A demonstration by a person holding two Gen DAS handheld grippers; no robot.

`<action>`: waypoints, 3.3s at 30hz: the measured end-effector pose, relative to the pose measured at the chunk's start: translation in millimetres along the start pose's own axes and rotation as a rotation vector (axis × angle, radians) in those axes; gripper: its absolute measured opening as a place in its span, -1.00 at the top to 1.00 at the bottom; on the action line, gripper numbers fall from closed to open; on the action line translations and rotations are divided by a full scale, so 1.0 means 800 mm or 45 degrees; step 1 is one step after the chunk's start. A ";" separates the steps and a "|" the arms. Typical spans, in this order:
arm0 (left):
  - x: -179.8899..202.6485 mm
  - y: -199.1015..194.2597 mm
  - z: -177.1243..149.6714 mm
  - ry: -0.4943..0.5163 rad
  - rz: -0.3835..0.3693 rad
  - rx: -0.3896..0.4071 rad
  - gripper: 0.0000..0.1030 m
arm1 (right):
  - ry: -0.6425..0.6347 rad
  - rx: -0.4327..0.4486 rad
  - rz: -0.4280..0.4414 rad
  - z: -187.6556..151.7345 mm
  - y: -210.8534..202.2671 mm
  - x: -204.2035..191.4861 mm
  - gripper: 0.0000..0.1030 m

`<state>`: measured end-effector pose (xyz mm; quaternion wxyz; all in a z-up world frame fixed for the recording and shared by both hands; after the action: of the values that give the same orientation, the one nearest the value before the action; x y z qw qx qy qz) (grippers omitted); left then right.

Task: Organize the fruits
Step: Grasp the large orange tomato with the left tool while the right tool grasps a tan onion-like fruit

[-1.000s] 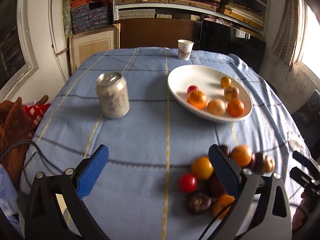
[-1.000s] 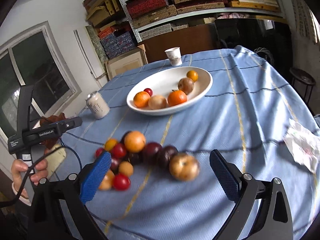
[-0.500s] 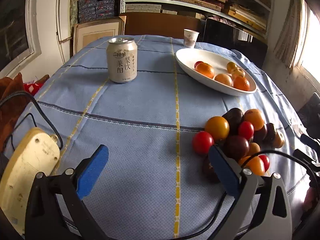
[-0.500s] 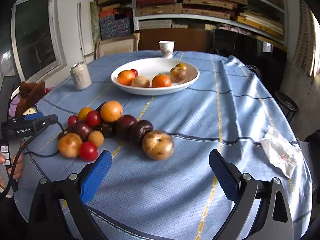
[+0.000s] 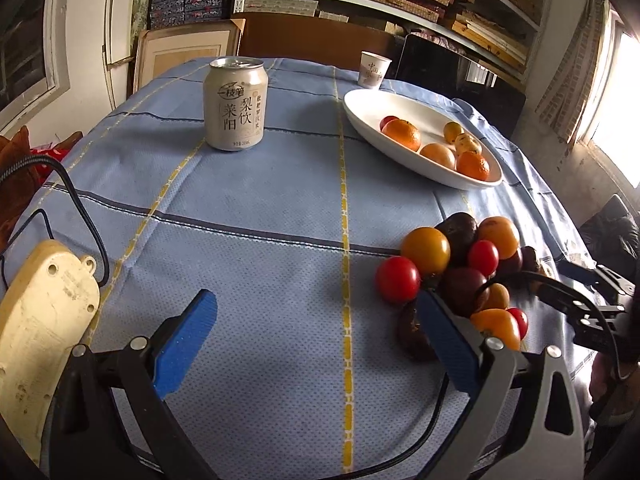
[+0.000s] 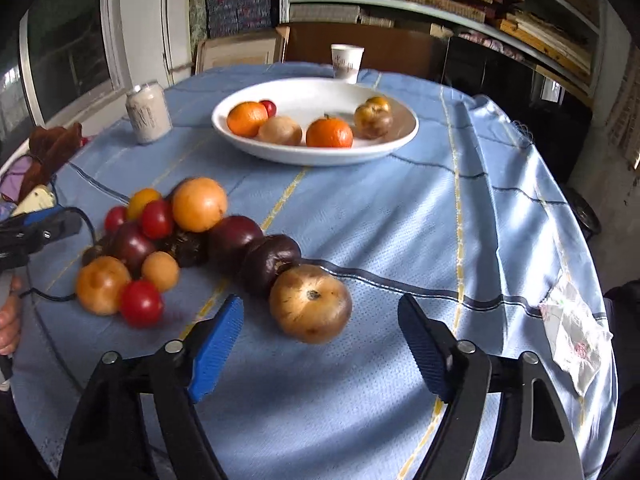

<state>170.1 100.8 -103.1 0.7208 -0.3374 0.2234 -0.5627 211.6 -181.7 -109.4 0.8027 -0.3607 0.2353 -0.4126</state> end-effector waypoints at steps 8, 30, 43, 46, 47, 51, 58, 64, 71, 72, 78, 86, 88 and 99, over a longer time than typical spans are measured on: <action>-0.001 0.002 -0.001 -0.006 -0.006 -0.012 -0.91 | 0.022 -0.024 0.034 0.002 0.010 0.002 -0.12; 0.005 -0.002 0.001 0.007 -0.030 0.026 -0.91 | 0.213 0.401 0.430 -0.040 -0.081 0.001 0.16; 0.108 -0.043 -0.023 0.451 -0.172 0.158 -0.20 | 0.191 0.401 0.510 -0.041 -0.080 -0.003 0.14; 0.108 -0.040 -0.024 0.437 -0.229 0.131 -0.14 | 0.197 0.413 0.528 -0.041 -0.083 -0.002 0.13; 0.111 -0.040 -0.026 0.450 -0.251 0.123 -0.12 | 0.199 0.417 0.538 -0.041 -0.083 -0.002 0.13; 0.123 -0.046 -0.033 0.522 -0.347 0.120 -0.09 | 0.203 0.426 0.556 -0.042 -0.085 -0.001 0.12; 0.136 -0.035 -0.042 0.575 -0.451 0.009 -0.06 | 0.202 0.430 0.570 -0.042 -0.087 -0.001 0.12; 0.146 -0.022 -0.044 0.637 -0.440 -0.056 -0.07 | 0.188 0.406 0.555 -0.041 -0.084 -0.006 0.13; 0.153 -0.005 -0.044 0.676 -0.458 -0.143 -0.06 | 0.199 0.403 0.542 -0.042 -0.084 -0.004 0.12; 0.154 -0.005 -0.044 0.691 -0.450 -0.135 -0.06 | 0.200 0.402 0.542 -0.041 -0.084 -0.003 0.12; 0.153 -0.003 -0.044 0.692 -0.428 -0.134 0.10 | 0.199 0.395 0.538 -0.041 -0.083 -0.004 0.12; 0.154 -0.002 -0.036 0.618 -0.502 -0.166 0.13 | 0.200 0.388 0.533 -0.041 -0.083 -0.004 0.12; 0.157 0.000 -0.035 0.616 -0.506 -0.175 0.13 | 0.201 0.389 0.533 -0.041 -0.083 -0.005 0.12; 0.156 0.000 -0.033 0.571 -0.517 -0.177 0.15 | 0.198 0.382 0.526 -0.041 -0.082 -0.004 0.12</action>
<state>185.2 -25.6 -113.7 0.5015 -0.2912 0.3428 -0.7390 155.5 -218.1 -79.5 0.8938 -0.1493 0.3013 -0.2968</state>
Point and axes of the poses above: each gripper's, at about its wrist camera, not at the fingertips, and y roughly the way its jaws point, x to its right, z to its top, the point moved 6 cm from there along y, roughly the way its jaws point, and after that the axes turned 8 degrees about z, right-handed, at the moved point
